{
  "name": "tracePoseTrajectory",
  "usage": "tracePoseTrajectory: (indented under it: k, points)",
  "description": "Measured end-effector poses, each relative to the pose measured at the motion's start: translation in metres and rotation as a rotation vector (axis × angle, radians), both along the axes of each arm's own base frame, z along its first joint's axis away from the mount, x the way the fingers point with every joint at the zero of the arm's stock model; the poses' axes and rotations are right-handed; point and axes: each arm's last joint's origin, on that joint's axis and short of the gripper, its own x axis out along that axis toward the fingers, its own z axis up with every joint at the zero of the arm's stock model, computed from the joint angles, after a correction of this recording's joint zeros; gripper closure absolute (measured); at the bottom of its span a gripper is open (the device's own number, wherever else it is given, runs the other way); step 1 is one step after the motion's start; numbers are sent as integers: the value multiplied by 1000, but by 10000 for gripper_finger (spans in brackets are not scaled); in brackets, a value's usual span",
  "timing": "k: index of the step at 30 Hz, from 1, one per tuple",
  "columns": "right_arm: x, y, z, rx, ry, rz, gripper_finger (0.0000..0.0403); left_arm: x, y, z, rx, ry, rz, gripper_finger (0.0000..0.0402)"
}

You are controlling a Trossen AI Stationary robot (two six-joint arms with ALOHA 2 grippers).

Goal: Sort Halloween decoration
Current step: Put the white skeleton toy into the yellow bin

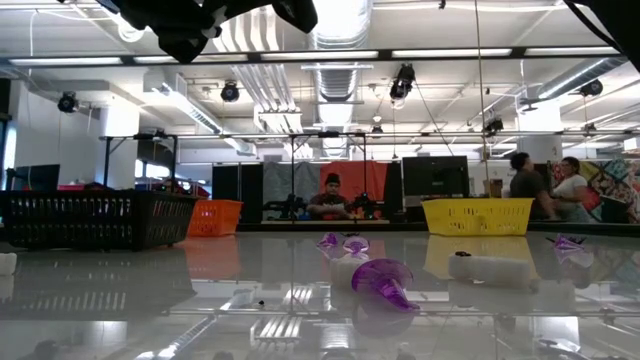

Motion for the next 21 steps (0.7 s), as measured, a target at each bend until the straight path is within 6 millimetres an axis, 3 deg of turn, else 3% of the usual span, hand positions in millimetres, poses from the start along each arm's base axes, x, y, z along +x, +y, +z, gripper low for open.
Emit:
tracePoseTrajectory:
  k: [12, 21]
  points:
    - [-1, -1, 0, 6, 9, -18, 389, 1, 2, 1, 21, -17, 50, 355]
    - [-6, -2, -2, -6, 54, -39, 390, 1, 2, 1, 25, -13, 56, 350]
